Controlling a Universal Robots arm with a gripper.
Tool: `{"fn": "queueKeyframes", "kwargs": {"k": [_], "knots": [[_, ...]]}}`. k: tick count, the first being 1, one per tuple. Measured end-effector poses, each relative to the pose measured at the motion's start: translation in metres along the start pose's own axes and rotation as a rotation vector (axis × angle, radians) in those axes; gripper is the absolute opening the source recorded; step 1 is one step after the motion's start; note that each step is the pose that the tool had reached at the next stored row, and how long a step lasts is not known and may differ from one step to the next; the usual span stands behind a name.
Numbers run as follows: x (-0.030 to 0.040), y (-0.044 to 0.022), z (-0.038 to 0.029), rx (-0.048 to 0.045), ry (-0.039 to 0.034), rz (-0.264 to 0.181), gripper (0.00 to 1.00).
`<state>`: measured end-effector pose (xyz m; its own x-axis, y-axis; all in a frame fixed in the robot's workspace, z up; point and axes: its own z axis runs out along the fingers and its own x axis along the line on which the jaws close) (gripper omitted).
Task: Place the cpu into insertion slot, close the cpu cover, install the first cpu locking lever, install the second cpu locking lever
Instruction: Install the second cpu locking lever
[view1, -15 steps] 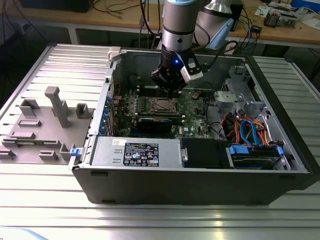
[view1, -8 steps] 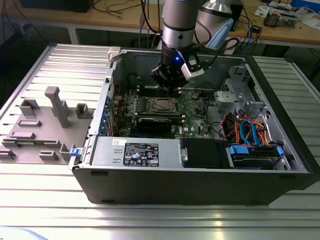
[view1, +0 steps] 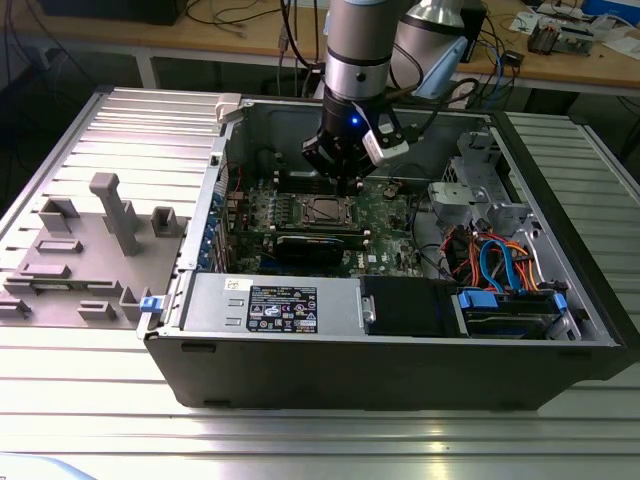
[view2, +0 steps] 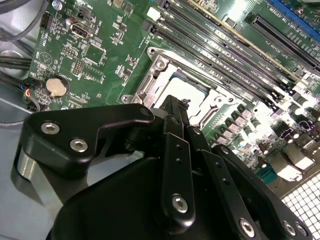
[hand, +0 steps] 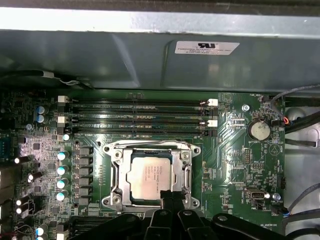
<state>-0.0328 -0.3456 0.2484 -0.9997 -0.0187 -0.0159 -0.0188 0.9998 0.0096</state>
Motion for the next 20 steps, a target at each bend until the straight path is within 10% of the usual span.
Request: {"fn": "queueKeyframes", "kwargs": {"k": [20], "knots": [[0.0001, -0.0045, -0.0001, 0.0001, 0.0000, 0.000, 0.11]]}}
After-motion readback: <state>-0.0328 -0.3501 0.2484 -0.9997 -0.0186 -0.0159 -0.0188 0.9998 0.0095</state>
